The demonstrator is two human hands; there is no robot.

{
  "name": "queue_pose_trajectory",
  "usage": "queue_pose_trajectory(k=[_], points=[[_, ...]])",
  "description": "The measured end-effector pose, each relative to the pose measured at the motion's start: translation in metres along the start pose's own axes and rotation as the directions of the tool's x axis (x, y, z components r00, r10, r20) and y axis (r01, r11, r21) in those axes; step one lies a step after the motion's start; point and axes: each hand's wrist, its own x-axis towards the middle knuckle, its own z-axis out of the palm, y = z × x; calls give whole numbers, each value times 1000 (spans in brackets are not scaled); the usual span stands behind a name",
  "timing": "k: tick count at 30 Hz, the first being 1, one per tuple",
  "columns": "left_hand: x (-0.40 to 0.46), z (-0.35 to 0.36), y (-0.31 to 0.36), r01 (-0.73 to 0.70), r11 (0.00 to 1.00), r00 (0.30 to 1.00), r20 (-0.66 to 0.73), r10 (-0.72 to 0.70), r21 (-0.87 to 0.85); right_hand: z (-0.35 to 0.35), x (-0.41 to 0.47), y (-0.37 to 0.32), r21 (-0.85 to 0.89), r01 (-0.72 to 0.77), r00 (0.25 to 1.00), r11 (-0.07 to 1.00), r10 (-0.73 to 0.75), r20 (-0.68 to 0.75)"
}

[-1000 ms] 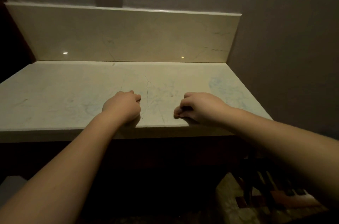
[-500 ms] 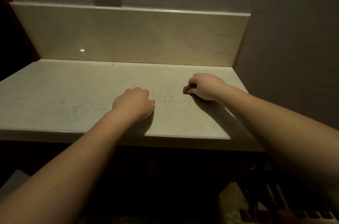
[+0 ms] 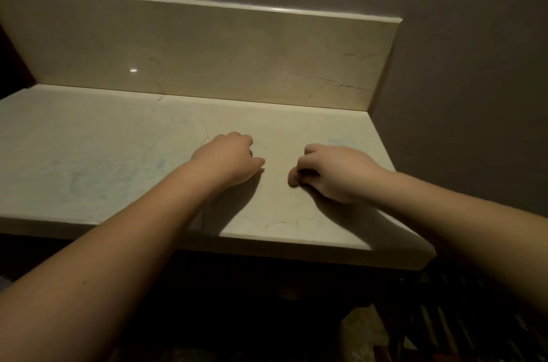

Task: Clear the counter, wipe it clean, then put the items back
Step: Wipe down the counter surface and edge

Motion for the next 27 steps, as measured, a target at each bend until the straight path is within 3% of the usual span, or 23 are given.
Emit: queue_pose_trajectory(k=[9,16,27], points=[[16,6,9,89,983,982,150,-113,159,4,108,54,-27,-168,983,985,165,-86],[17,6,12,94,984,977,174,-120,155,4,164,55,-55,-175,979,983,168,-116],[16,5,6,76,987,983,155,-98,142,3,151,100,-110,-219,967,970,200,-159]])
